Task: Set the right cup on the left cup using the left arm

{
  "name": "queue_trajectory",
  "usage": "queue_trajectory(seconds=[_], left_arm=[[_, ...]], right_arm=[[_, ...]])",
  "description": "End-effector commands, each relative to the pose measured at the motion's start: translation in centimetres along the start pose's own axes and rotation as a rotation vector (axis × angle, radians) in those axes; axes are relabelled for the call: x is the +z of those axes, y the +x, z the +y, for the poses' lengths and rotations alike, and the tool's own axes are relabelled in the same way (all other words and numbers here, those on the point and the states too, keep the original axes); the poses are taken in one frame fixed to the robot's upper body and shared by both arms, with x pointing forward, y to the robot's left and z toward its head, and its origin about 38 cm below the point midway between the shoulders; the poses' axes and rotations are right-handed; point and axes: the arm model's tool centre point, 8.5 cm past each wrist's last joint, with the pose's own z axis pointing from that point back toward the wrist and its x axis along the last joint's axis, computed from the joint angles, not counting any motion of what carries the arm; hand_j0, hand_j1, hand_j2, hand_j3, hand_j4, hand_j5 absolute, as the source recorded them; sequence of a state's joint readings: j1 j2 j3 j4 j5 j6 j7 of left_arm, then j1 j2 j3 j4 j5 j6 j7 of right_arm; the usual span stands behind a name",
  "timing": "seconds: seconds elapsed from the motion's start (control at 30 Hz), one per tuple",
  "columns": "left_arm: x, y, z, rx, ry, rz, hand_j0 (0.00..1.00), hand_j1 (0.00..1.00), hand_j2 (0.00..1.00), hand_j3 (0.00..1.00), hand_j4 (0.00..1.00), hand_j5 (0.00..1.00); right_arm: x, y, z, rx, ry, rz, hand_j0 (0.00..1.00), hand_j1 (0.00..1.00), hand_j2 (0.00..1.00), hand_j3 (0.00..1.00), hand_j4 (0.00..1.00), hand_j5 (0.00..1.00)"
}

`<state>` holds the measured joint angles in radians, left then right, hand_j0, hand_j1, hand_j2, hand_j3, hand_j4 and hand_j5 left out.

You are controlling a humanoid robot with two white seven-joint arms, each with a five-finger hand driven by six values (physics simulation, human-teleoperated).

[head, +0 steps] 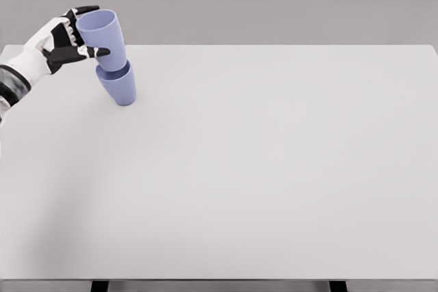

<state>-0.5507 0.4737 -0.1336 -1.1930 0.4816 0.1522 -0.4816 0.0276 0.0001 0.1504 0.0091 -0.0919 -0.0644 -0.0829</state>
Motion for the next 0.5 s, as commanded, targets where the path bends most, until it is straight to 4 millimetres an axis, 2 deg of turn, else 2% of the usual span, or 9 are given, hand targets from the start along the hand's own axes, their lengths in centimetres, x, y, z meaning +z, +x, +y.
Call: queue_trajectory(seconds=[0.0, 0.47], left_arm=[[-0.04, -0.4, 0.03, 0.007, 0.003, 0.008, 0.67, 0.67, 0.67, 0.67, 0.67, 0.67], [-0.29, -1.11, 0.38, 0.023, 0.017, 0.026, 0.67, 0.67, 0.67, 0.67, 0.67, 0.67]], right_arm=[[0.0, 0.0, -0.01, 0.0, 0.0, 0.0, 1.0, 1.0, 1.0, 1.0, 1.0, 1.0], [0.0, 0.0, -0.01, 0.0, 0.0, 0.0, 1.0, 1.0, 1.0, 1.0, 1.0, 1.0]])
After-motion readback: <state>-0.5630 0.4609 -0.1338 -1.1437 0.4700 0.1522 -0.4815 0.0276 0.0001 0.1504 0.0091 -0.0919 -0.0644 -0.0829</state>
